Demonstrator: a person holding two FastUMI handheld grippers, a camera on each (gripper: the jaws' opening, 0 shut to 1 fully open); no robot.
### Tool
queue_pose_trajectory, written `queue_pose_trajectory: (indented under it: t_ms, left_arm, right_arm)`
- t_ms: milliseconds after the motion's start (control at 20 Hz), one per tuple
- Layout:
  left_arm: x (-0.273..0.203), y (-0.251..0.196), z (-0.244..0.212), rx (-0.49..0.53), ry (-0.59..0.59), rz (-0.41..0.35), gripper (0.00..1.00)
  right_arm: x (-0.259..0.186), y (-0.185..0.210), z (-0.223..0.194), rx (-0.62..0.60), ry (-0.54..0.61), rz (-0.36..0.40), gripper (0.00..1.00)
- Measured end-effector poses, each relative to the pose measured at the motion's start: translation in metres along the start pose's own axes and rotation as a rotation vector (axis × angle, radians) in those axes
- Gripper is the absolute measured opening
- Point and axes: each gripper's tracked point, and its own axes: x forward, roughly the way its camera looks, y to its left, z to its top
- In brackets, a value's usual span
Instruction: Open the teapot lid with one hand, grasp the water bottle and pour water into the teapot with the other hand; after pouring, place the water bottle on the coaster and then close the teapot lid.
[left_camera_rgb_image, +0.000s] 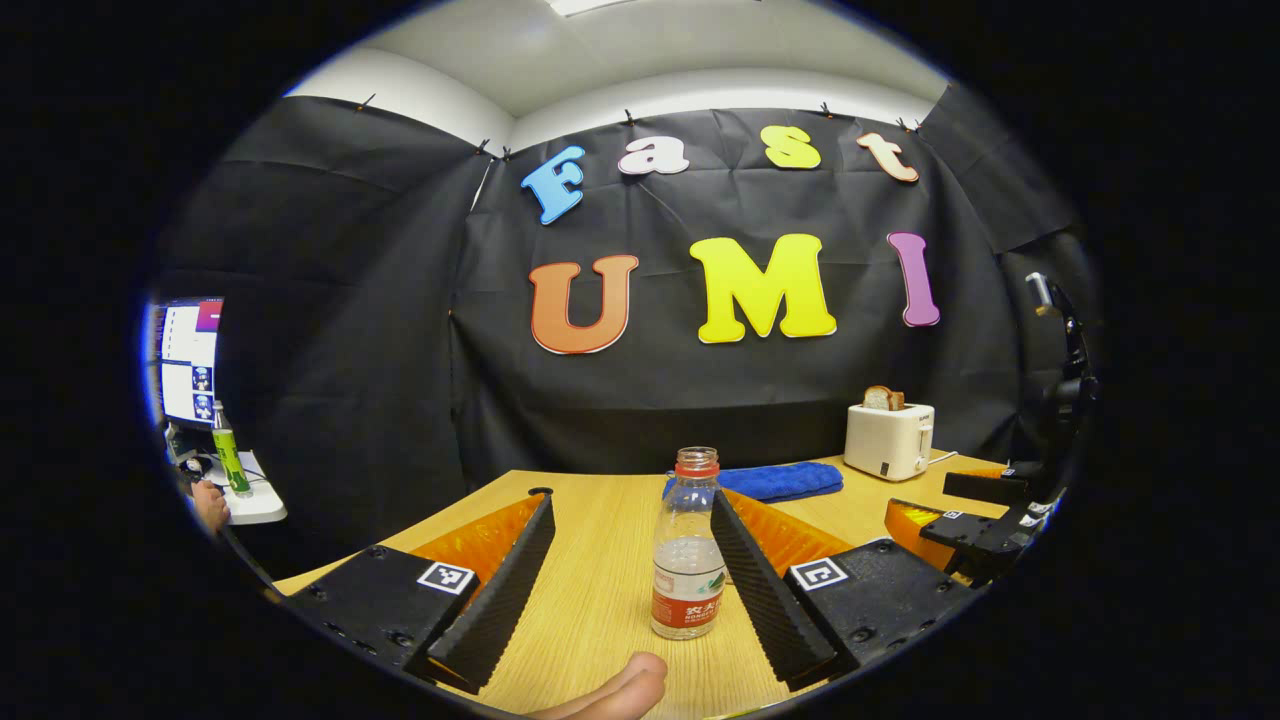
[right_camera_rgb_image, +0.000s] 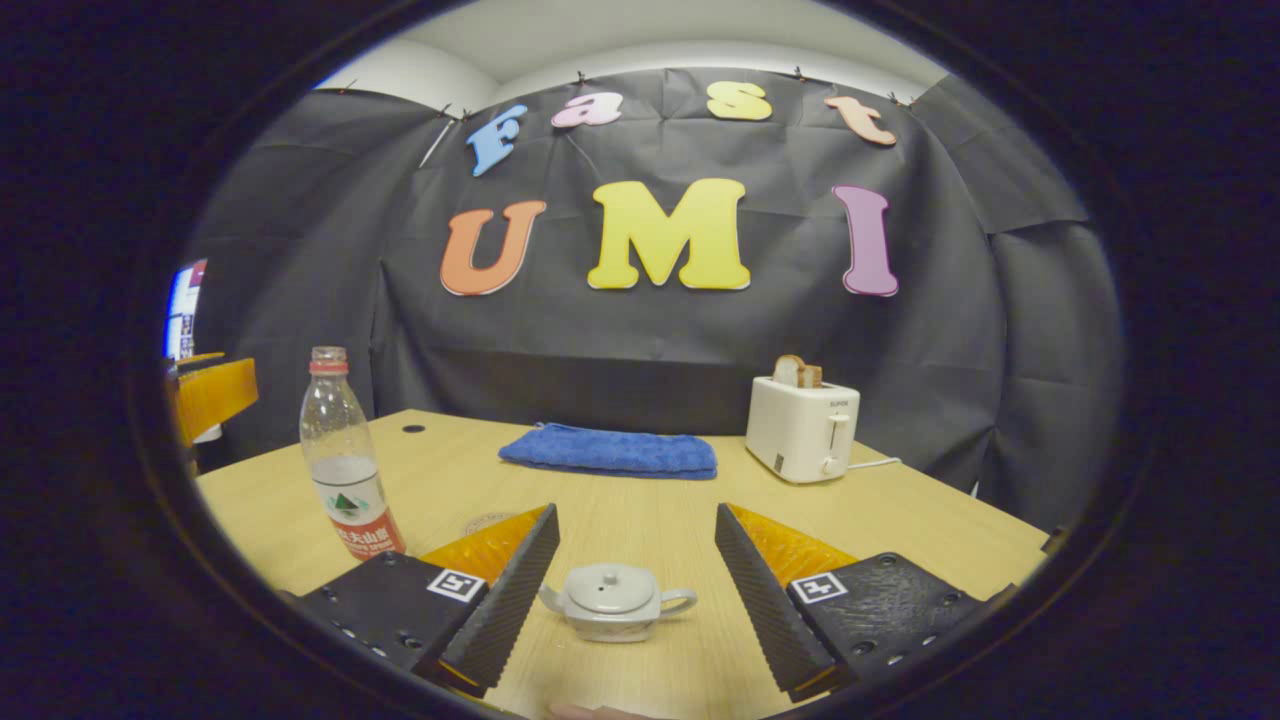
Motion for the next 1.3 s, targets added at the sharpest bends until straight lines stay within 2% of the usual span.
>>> queue_pose_trajectory:
  t_ms: [50, 100, 250, 300, 450, 500, 750, 800, 850, 900, 1050, 1100, 1300]
  left_arm:
    - [0.001, 0.001, -0.003, 0.001, 0.008, 0.0, 0.98]
    - [0.003, 0.002, -0.006, 0.0, 0.018, 0.002, 0.98]
    - [0.007, 0.008, -0.016, -0.013, 0.05, 0.013, 0.98]
    - [0.008, 0.01, -0.019, -0.017, 0.059, 0.016, 0.98]
    - [0.011, 0.009, -0.024, -0.019, 0.072, 0.017, 0.99]
    - [0.013, 0.008, -0.025, -0.02, 0.075, 0.014, 0.99]
    - [0.016, 0.002, -0.033, -0.01, 0.091, -0.007, 0.99]
    - [0.016, -0.001, -0.035, -0.01, 0.095, -0.015, 0.99]
    - [0.017, -0.002, -0.038, -0.011, 0.099, -0.021, 0.99]
    - [0.018, -0.004, -0.04, -0.014, 0.104, -0.024, 0.99]
    - [0.018, -0.013, -0.045, -0.048, 0.113, -0.052, 0.98]
    - [0.019, -0.017, -0.047, -0.054, 0.117, -0.062, 0.99]
    - [0.018, -0.031, -0.055, -0.031, 0.121, -0.107, 0.99]
  right_arm:
    - [0.004, 0.001, -0.007, 0.006, 0.016, -0.001, 0.95]
    - [0.008, 0.003, -0.014, 0.014, 0.032, 0.002, 0.97]
    - [0.018, 0.007, -0.03, 0.022, 0.076, 0.012, 0.89]
    - [0.021, 0.006, -0.033, 0.019, 0.085, 0.011, 0.79]
    - [0.023, 0.011, -0.036, 0.034, 0.085, 0.046, 0.67]
    - [0.024, 0.014, -0.038, 0.04, 0.083, 0.056, 0.55]
    - [0.028, 0.02, -0.04, 0.012, 0.068, 0.073, 0.24]
    - [0.028, 0.019, -0.04, 0.004, 0.059, 0.066, 0.19]
    - [0.03, 0.014, -0.038, 0.004, 0.044, 0.052, 0.18]
    - [0.03, 0.015, -0.038, 0.01, 0.043, 0.06, 0.05]
    - [0.032, 0.016, -0.035, 0.019, 0.047, 0.086, 0.05]
    - [0.032, 0.015, -0.037, 0.026, 0.046, 0.088, 0.01]
    - [0.026, 0.016, -0.029, 0.026, 0.03, 0.106, 0.0]
